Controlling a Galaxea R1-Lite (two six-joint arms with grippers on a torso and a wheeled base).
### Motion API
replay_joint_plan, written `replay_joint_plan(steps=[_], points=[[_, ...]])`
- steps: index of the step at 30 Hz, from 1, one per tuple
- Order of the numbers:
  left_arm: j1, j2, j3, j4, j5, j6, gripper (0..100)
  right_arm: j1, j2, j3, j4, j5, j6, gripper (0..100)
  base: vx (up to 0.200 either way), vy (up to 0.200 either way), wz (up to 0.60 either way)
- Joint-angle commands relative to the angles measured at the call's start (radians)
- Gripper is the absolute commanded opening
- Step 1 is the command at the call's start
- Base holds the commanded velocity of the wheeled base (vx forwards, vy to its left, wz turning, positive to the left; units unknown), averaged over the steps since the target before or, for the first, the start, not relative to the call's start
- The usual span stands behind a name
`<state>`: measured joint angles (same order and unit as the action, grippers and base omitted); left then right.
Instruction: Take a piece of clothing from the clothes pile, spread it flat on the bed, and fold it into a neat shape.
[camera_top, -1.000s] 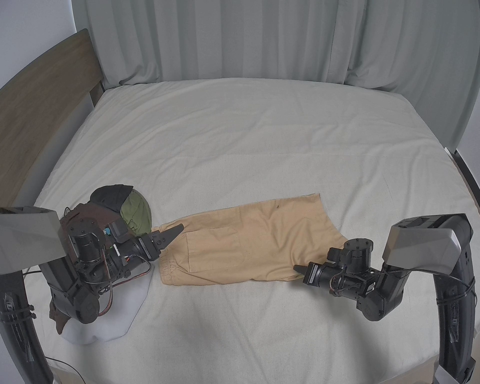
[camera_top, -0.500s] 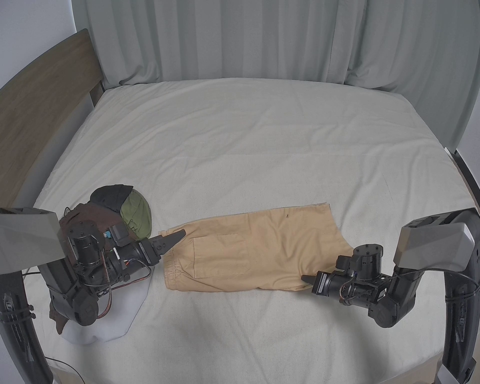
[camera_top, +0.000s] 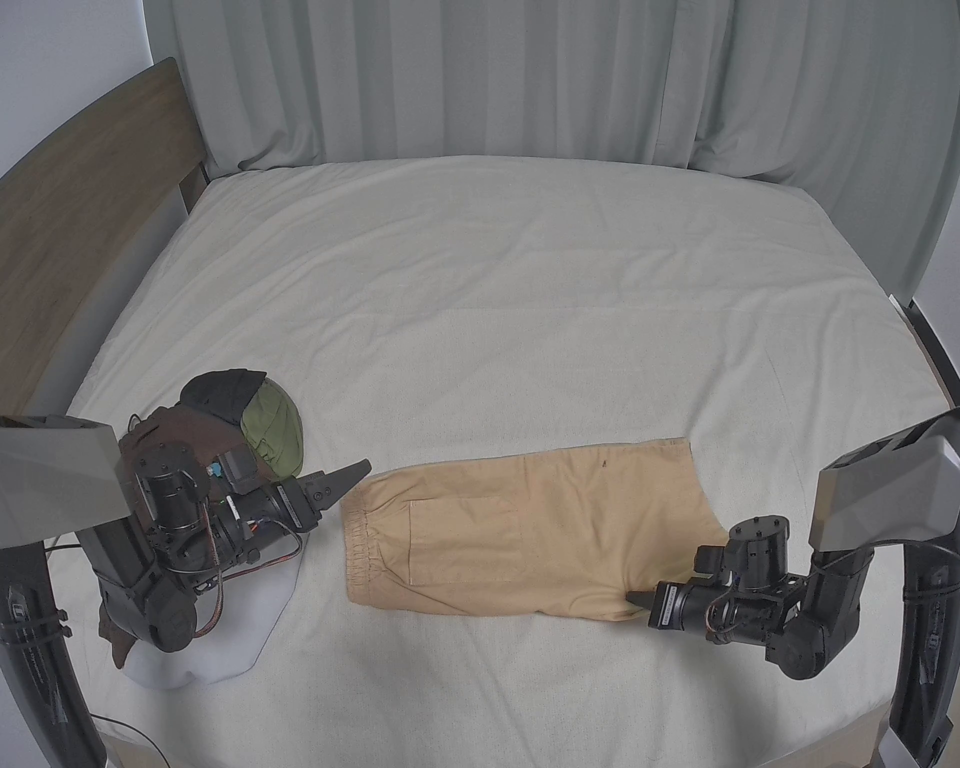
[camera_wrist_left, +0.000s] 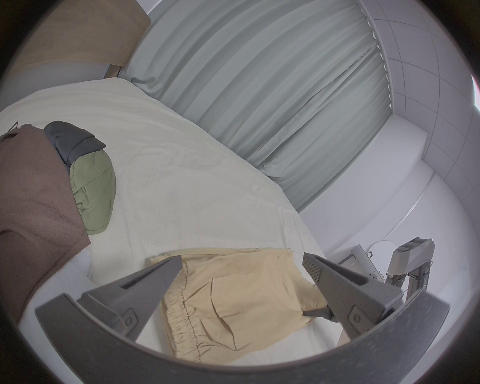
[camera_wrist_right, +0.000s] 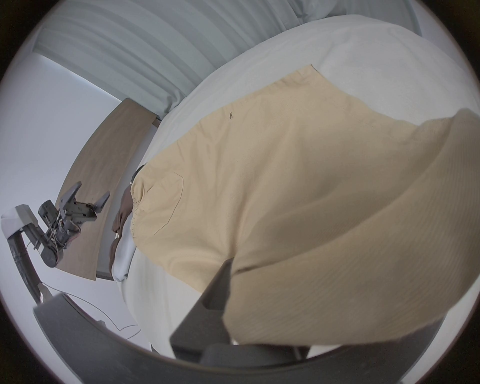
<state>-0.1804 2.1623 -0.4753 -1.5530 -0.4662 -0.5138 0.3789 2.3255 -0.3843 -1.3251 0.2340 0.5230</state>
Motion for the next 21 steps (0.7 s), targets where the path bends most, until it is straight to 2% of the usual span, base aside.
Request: replay_joint_plan(steps=[1, 10, 11, 19, 21], points=[[-0.001, 0.002, 0.0, -0.001, 0.0, 0.0, 100, -0.003, -0.002, 0.054, -0.022, -0.001, -0.009, 0, 0.0, 0.0, 0.0], [-0.002, -0.001, 0.011, -0.002, -0.002, 0.0, 100, 0.005, 0.009, 0.067, -0.043, -0.03, -0.009, 0, 0.0, 0.0, 0.0], [-0.002, -0.002, 0.012, -0.002, -0.002, 0.0, 100, 0.006, 0.011, 0.067, -0.043, -0.03, -0.009, 100, 0.0, 0.0, 0.0], [0.002, -0.001, 0.029, -0.004, -0.017, 0.0, 100, 0.032, 0.002, 0.104, -0.043, -0.025, -0.009, 100, 0.0, 0.0, 0.0], [0.004, -0.007, 0.032, -0.006, -0.025, 0.001, 100, 0.064, -0.014, 0.139, -0.051, -0.016, -0.014, 100, 0.0, 0.0, 0.0]])
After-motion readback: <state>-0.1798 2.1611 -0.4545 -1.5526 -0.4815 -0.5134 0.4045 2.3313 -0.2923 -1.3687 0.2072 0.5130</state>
